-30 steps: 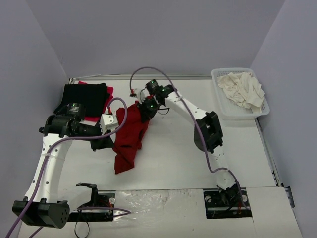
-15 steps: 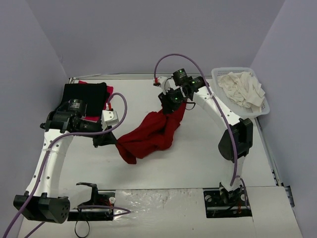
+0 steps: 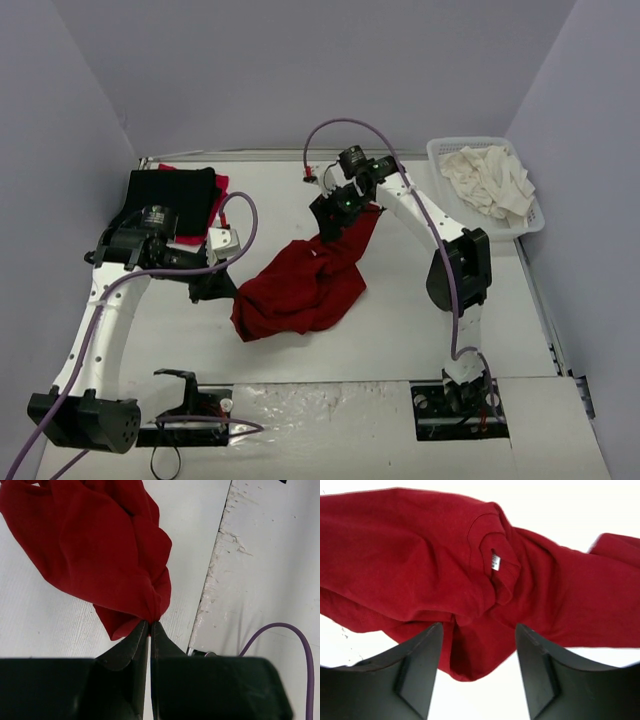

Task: Fold and stack the t-shirts
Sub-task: Flatten out the tshirt

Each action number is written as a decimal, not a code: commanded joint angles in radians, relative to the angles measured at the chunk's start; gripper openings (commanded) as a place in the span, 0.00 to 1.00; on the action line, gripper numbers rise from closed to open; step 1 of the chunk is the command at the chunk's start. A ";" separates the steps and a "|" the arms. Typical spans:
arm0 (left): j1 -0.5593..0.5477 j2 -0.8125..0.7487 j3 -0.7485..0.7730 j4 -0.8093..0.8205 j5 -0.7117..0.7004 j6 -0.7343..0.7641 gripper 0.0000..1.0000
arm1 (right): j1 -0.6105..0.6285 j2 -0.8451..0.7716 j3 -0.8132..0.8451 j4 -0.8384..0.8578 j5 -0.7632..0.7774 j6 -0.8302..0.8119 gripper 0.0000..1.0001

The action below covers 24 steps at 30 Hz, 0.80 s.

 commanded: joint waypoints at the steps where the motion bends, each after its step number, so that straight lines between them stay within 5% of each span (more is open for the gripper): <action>1: -0.007 -0.018 -0.012 -0.041 0.038 0.014 0.02 | 0.032 0.058 0.036 -0.076 -0.047 -0.032 0.54; 9: -0.007 -0.027 -0.029 -0.013 0.035 -0.004 0.02 | 0.088 0.193 0.088 -0.146 -0.039 -0.070 0.52; 24: -0.007 -0.067 -0.047 0.007 0.042 -0.022 0.02 | 0.071 0.025 -0.057 -0.148 -0.013 -0.081 0.56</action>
